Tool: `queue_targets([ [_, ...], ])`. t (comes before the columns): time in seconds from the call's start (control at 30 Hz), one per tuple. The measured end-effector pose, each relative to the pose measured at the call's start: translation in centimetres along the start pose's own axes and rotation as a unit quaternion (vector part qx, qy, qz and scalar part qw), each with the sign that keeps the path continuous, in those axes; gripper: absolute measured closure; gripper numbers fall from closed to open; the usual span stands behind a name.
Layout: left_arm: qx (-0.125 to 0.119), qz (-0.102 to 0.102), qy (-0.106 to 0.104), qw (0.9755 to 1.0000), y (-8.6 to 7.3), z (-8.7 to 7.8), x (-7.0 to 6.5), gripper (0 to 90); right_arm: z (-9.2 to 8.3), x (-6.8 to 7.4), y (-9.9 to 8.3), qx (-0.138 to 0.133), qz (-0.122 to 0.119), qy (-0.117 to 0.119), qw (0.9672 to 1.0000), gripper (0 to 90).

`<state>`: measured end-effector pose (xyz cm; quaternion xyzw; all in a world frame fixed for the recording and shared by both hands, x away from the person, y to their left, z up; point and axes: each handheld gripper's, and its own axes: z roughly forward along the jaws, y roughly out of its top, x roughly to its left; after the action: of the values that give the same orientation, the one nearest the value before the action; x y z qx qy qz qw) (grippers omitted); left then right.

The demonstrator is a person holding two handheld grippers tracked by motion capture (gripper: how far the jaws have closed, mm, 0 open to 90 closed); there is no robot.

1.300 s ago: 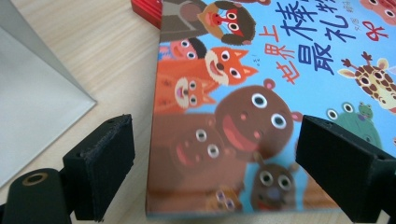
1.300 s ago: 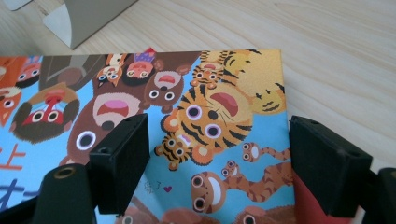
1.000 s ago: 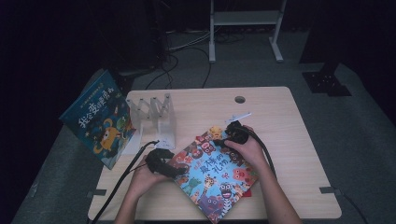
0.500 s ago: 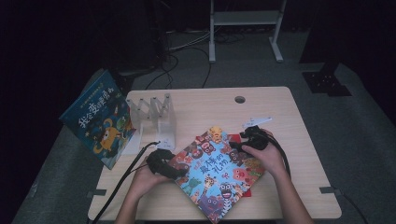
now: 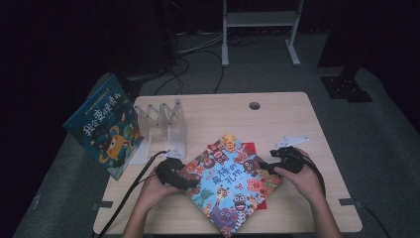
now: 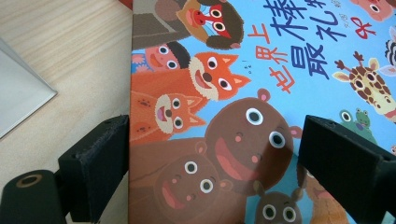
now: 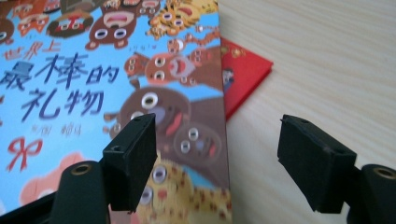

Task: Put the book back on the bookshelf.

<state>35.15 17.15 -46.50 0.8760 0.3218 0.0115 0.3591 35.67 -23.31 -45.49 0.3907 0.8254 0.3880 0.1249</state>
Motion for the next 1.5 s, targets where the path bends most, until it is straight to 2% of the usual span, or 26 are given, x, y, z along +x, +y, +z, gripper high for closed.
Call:
queue_targets([
  [0.33, 0.001, 0.000, 0.000, 1.0000, 0.0, 0.0, 0.0, 9.3, -2.3, -0.1, -3.4, 0.000, 0.001, 0.002, 1.0000, 25.9],
  [0.63, 0.001, -0.002, 0.001, 1.0000, 0.0, 0.0, 0.0, 9.3, -3.8, 0.7, -6.0, 0.013, -0.004, 0.012, 0.9998, 25.4],
  [0.8, -0.002, -0.006, 0.000, 1.0000, 0.0, 0.0, 0.0, 9.3, -4.0, 1.5, -7.0, 0.015, -0.009, 0.022, 0.9996, 26.1],
  [1.07, -0.001, -0.005, -0.001, 1.0000, 0.0, 0.0, 0.0, 9.1, -3.4, 1.5, -7.0, 0.014, -0.010, 0.027, 0.9995, 24.9],
  [1.17, 0.001, 0.001, -0.002, 1.0000, 0.0, 0.0, 0.0, 8.9, -3.3, 1.3, -6.9, 0.016, -0.008, 0.033, 0.9993, 24.8],
  [1.23, 0.002, 0.001, -0.003, 1.0000, -0.1, 0.1, -0.2, 5.7, -3.2, 1.2, -6.8, 0.015, -0.007, 0.034, 0.9993, 24.9],
  [1.5, 0.012, 0.003, -0.012, 0.9999, -0.1, 0.1, -0.1, 2.8, -2.4, 0.6, -5.9, 0.016, -0.010, 0.032, 0.9993, 25.7],
])
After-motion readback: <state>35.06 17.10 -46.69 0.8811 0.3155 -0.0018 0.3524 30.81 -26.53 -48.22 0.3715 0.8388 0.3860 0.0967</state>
